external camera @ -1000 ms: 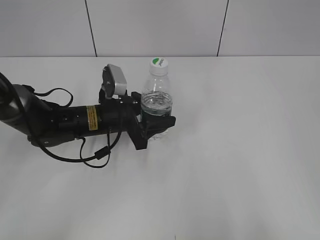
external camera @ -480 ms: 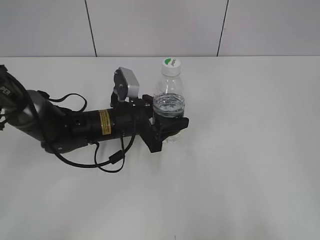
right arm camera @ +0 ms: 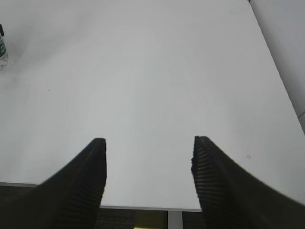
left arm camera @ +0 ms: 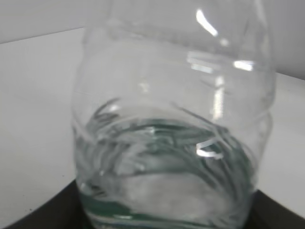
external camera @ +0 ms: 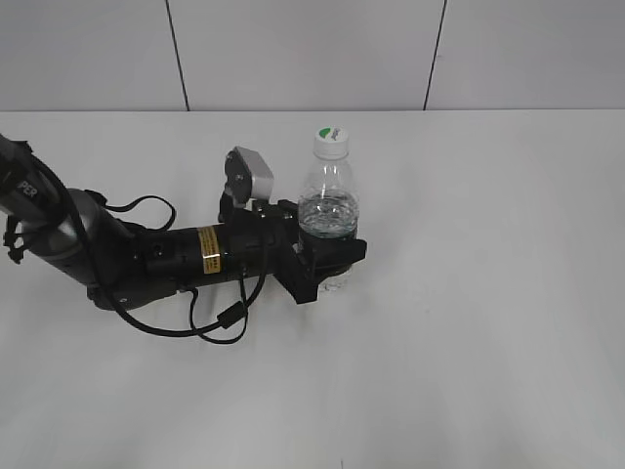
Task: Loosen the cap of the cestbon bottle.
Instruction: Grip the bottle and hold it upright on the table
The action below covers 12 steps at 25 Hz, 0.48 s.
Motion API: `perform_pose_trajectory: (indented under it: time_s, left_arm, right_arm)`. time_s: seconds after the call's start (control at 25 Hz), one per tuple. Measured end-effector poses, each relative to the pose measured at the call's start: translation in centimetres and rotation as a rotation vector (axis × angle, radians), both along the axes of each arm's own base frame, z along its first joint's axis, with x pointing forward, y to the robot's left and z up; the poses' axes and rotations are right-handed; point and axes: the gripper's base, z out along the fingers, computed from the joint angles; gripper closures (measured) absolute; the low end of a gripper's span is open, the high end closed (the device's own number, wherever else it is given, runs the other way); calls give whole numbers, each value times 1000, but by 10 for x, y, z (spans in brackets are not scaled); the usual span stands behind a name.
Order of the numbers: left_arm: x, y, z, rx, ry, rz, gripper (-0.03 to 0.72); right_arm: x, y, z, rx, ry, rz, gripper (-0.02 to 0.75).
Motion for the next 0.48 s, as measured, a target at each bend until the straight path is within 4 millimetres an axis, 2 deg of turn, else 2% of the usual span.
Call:
perform_pose_trajectory:
  time_s: [0.48]
  left_arm:
    - [0, 1, -16, -11, -27, 10, 285]
  right_arm:
    - [0, 0, 0, 0, 0, 0, 295]
